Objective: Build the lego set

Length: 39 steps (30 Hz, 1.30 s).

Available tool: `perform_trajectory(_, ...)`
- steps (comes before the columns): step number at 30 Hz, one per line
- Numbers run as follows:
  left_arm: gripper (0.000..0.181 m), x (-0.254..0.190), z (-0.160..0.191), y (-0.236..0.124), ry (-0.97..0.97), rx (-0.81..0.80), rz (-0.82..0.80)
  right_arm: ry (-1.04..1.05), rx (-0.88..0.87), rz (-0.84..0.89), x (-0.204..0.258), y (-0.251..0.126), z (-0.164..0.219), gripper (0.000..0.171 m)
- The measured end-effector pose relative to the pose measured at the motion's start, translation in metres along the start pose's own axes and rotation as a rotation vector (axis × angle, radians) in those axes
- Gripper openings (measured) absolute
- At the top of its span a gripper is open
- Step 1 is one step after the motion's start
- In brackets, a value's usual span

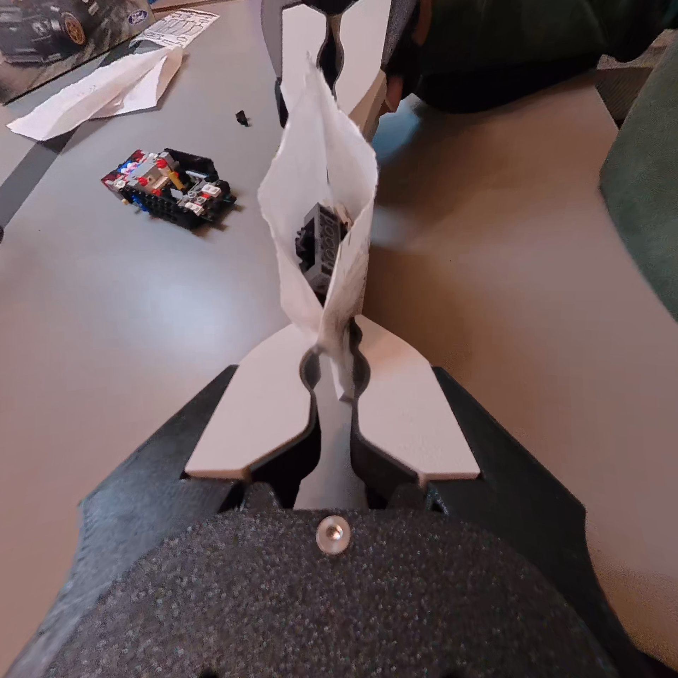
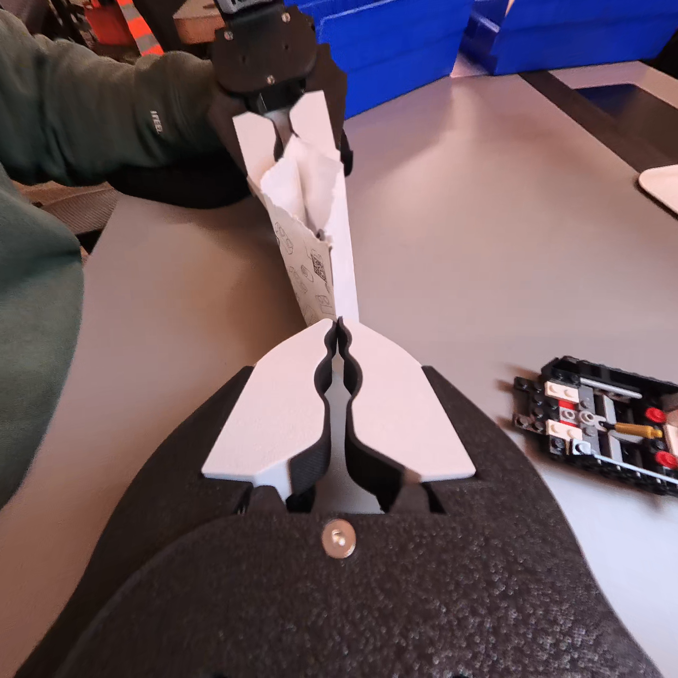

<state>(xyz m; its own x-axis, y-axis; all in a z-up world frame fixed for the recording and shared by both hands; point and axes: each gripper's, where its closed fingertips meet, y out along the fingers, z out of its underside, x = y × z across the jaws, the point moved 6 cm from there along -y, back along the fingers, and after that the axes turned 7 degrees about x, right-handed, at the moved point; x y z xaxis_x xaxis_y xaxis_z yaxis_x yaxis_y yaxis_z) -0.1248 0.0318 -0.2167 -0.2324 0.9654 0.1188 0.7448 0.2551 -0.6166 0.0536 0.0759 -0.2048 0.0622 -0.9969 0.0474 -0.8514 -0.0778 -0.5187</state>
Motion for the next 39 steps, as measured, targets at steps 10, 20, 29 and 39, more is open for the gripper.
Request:
perform_trajectory(10,0.001,0.005,0.003,-0.009,0.002,0.000,-0.037,-0.009,0.049,0.008,-0.003,-0.002,0.007,0.000)
perform_trajectory(20,0.001,-0.001,-0.010,-0.009,0.012,-0.064,-0.044,-0.039,0.035,0.001,0.001,-0.002,0.004,0.018)
perform_trajectory(29,0.029,-0.003,-0.010,-0.007,0.037,-0.068,-0.067,-0.205,0.018,0.079,0.018,0.010,-0.010,0.000)
perform_trajectory(39,0.006,-0.018,-0.028,0.010,0.057,-0.081,-0.028,-0.206,-0.008,0.031,0.026,0.015,-0.011,0.007)
